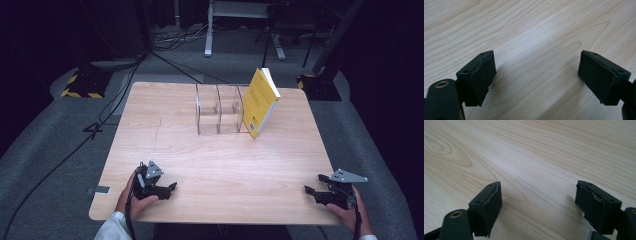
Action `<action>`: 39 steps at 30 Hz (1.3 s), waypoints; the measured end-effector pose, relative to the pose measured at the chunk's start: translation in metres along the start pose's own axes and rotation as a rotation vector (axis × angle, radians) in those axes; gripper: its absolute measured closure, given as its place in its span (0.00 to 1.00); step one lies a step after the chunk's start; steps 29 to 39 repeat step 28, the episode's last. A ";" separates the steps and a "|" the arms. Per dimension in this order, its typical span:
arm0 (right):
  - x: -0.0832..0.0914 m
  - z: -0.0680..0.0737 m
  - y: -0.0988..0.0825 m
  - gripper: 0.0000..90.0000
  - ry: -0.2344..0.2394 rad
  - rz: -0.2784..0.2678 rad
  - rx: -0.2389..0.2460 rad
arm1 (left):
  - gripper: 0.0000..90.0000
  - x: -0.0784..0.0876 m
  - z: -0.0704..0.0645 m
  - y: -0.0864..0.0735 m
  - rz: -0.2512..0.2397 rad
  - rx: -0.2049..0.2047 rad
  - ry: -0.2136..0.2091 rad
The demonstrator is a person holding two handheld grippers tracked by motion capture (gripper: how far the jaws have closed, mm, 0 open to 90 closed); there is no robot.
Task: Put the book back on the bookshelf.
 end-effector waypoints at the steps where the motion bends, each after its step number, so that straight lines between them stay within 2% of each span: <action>1: 0.000 0.000 0.000 0.25 -0.001 0.000 -0.001 | 0.17 0.000 0.000 0.000 0.000 0.001 0.000; 39: 0.000 0.000 0.000 0.24 -0.003 0.001 -0.001 | 0.17 0.000 0.000 0.000 0.002 0.002 -0.001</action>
Point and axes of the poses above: each handheld gripper's, and its own axes: x roughly backward along the jaws, y roughly out of its top, z roughly to its left, the point moved 2 cm from there along -x, roughly forward along the jaws, and after that the axes turned 6 degrees about -y, right-handed, at the moved point
